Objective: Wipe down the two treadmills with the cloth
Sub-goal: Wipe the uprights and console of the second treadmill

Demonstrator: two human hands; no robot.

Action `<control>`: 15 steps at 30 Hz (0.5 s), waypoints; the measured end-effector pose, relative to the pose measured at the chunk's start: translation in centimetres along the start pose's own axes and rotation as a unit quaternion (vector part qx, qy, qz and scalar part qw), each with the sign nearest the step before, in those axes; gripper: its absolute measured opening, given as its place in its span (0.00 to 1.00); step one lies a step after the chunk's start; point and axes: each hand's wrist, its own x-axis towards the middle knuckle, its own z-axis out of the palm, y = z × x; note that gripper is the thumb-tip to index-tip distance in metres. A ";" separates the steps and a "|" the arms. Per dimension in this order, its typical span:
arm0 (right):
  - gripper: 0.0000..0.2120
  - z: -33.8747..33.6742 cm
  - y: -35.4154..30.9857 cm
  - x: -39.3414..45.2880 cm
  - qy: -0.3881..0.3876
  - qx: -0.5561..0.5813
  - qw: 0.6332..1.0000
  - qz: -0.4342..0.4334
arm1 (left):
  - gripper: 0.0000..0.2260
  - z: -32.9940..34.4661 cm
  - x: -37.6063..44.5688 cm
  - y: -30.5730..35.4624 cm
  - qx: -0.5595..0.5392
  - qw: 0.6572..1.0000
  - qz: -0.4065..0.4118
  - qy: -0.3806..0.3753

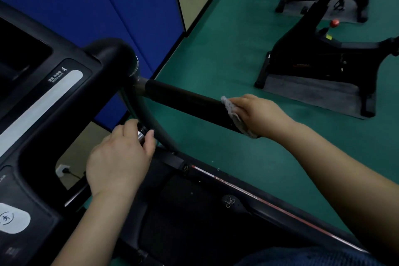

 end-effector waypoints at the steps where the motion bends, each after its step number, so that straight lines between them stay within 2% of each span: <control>1: 0.17 -0.3 -0.3 1.1 -0.035 0.028 0.999 0.010 | 0.24 0.0 0.0 0.0 -0.002 1.000 -0.001 0.001; 4: 0.16 -0.7 -0.7 3.7 -0.118 0.126 0.985 0.017 | 0.24 0.0 -0.1 0.0 0.009 1.000 -0.008 0.005; 6: 0.17 -1.0 -0.3 3.8 -0.145 0.147 0.978 0.008 | 0.24 0.0 -0.2 0.0 0.021 1.000 -0.013 0.008; 12: 0.17 -2.0 2.7 1.1 -0.146 0.145 0.978 0.022 | 0.19 -0.3 -0.1 0.5 0.008 0.999 -0.049 -0.015; 15: 0.17 -1.3 1.1 3.2 -0.146 0.132 0.980 -0.003 | 0.19 -0.7 0.1 0.9 0.015 0.998 -0.058 -0.022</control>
